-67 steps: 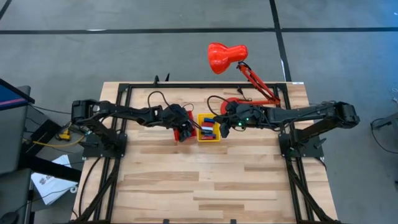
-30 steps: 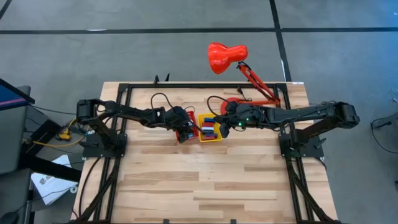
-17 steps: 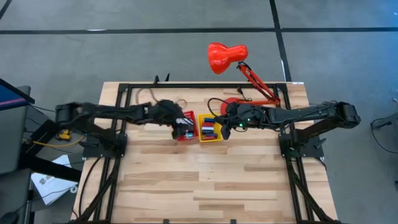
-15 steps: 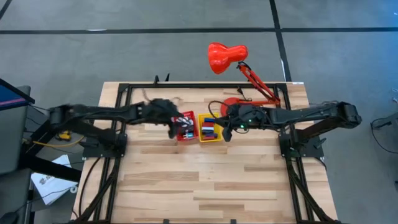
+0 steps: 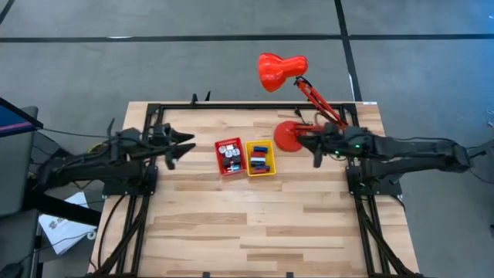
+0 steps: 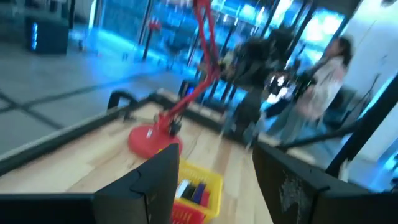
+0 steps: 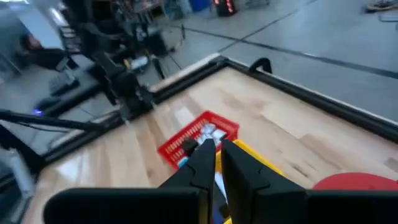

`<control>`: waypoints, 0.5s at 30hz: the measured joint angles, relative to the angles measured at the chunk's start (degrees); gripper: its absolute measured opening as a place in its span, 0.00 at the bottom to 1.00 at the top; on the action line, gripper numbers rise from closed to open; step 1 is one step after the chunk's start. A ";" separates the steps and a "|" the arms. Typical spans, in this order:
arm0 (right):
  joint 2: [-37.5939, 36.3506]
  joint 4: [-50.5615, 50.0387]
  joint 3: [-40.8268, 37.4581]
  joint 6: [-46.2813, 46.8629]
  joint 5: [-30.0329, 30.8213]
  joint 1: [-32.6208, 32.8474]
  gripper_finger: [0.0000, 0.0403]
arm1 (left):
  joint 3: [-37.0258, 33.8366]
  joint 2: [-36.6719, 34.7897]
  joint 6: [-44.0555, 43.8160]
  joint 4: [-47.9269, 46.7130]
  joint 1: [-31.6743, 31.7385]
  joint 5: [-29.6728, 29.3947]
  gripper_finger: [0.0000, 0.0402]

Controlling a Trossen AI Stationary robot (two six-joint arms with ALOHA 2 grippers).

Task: Pick & Place Office items
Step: Return to Home Position

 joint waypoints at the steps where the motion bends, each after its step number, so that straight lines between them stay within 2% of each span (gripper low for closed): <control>1: -1.92 -0.22 -0.79 0.45 -0.03 -0.06 0.05 | -0.64 -2.00 -0.02 0.11 -0.17 -0.02 0.50; 4: -7.13 -5.04 -1.54 0.01 -0.93 0.90 0.05 | -2.23 -6.46 -0.01 -0.33 -0.29 -0.02 0.49; 8: -13.25 -17.84 -1.59 -4.77 -0.67 2.18 0.05 | -3.91 -10.53 0.66 -2.56 -0.27 -0.26 0.50; 11: -16.94 -25.57 -1.64 -3.35 -0.69 2.81 0.05 | -4.43 -11.72 0.57 -6.00 -0.27 -0.26 0.49; 13: -18.28 -24.29 -2.59 -4.20 -0.36 3.39 0.05 | -4.43 -11.43 0.06 -6.82 -0.27 -0.27 0.49; 15: -19.63 -17.78 -5.13 -7.78 -0.29 4.20 0.05 | -4.43 -10.82 1.55 -6.33 -0.27 -0.24 0.49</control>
